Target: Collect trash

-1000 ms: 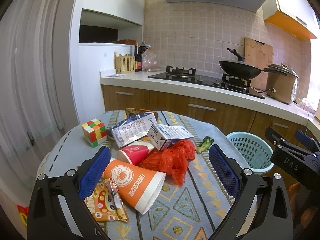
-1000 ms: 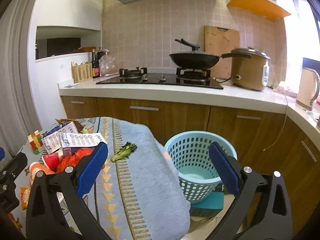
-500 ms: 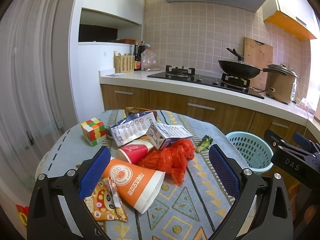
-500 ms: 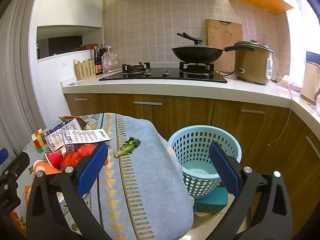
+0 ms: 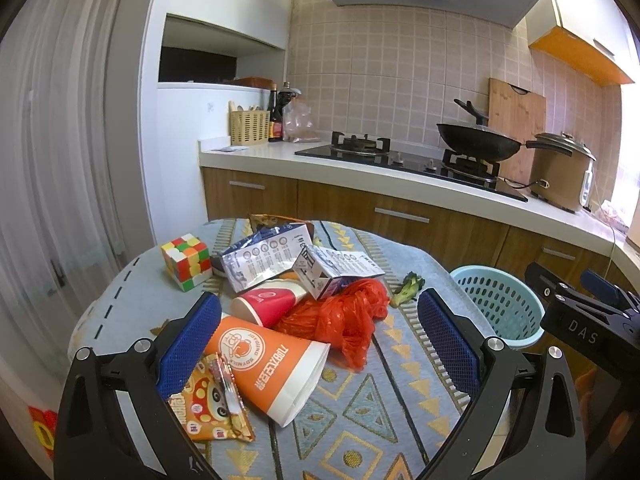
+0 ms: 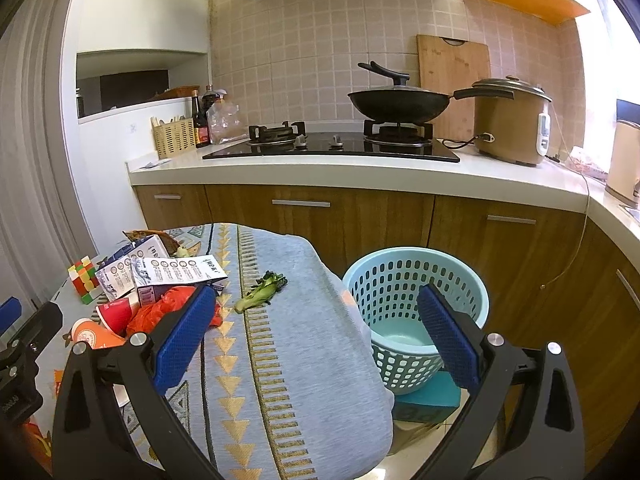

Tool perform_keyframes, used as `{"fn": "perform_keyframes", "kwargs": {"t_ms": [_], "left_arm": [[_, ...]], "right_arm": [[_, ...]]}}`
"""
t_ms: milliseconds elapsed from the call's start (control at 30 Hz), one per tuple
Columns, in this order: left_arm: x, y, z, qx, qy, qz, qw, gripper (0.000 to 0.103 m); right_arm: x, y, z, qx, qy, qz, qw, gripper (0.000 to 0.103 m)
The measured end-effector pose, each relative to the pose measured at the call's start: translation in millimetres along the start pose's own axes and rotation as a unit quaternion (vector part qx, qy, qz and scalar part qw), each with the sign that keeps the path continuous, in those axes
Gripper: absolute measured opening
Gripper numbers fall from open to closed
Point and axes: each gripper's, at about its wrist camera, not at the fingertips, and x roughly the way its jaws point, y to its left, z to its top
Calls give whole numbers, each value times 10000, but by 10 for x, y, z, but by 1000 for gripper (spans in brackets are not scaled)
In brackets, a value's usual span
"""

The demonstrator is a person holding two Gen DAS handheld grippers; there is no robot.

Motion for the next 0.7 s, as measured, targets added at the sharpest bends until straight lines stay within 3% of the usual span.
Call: {"fn": "perform_keyframes", "kwargs": {"t_ms": [400,567,700], "left_arm": [[-20,122,23,-190,-6,-90,9998,95],[-3,252,12,-259,26,25,9997,95],[-27,503,20,-230,52,318,9992,95]], "right_arm": [[33,55,-30,-123,73,59,9999,96],[66,102,-58,-222,81,124,9996,96],[89,130,-82,-258,54,273,9993,96]]}}
